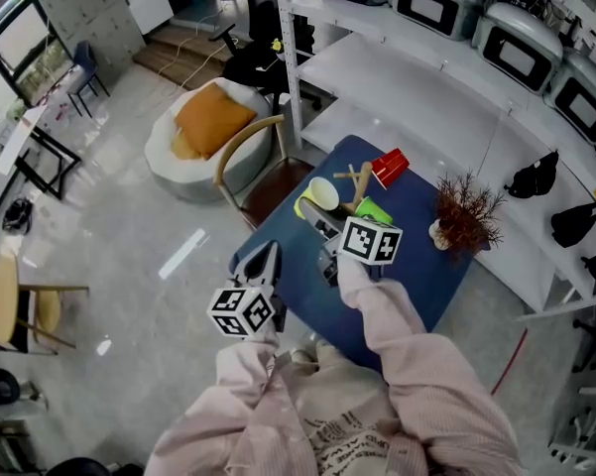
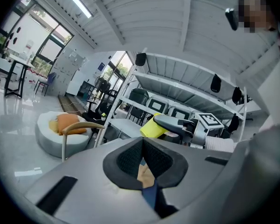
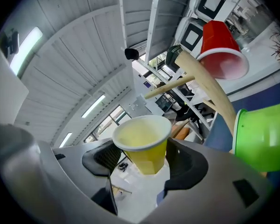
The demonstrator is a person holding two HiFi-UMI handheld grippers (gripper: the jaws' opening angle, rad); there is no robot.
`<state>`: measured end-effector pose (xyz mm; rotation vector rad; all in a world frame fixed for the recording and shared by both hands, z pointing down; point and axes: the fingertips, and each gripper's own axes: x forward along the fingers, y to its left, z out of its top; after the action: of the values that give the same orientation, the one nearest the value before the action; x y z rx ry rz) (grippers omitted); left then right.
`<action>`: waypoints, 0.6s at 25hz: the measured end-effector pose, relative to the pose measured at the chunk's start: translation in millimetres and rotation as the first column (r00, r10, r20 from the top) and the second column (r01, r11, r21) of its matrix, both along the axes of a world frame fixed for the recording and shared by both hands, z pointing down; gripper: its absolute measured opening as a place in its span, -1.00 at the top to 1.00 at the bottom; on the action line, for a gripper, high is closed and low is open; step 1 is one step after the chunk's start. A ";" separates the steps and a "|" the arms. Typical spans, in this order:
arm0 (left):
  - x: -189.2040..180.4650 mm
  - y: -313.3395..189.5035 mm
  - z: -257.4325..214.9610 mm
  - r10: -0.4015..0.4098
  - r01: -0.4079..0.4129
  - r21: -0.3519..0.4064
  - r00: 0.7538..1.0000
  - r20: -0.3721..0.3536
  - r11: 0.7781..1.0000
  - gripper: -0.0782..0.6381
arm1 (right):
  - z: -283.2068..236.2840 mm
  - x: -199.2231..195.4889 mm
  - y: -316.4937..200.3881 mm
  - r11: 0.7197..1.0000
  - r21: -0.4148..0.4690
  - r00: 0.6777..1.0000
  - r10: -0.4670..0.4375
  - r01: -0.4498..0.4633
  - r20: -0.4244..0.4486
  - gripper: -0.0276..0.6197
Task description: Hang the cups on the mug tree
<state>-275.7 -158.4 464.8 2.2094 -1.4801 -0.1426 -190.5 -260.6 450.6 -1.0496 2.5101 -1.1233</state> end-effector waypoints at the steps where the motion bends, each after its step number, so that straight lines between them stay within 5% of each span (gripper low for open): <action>1: 0.2 -1.5 -1.9 0.000 0.000 0.004 1.000 0.001 1.000 0.79 | -2.7 0.8 -2.4 1.000 -0.002 1.000 0.004 -0.004 0.010 -0.01; 15: 5.9 -12.9 -15.5 0.002 -0.002 0.035 1.000 0.005 0.999 0.79 | -20.1 19.8 -26.2 0.996 -0.079 0.991 0.051 -0.041 0.124 -0.01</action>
<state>-269.7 -171.3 449.4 2.2405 -1.4891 -0.1636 -170.7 -286.9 430.6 -1.0162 2.3509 -1.2402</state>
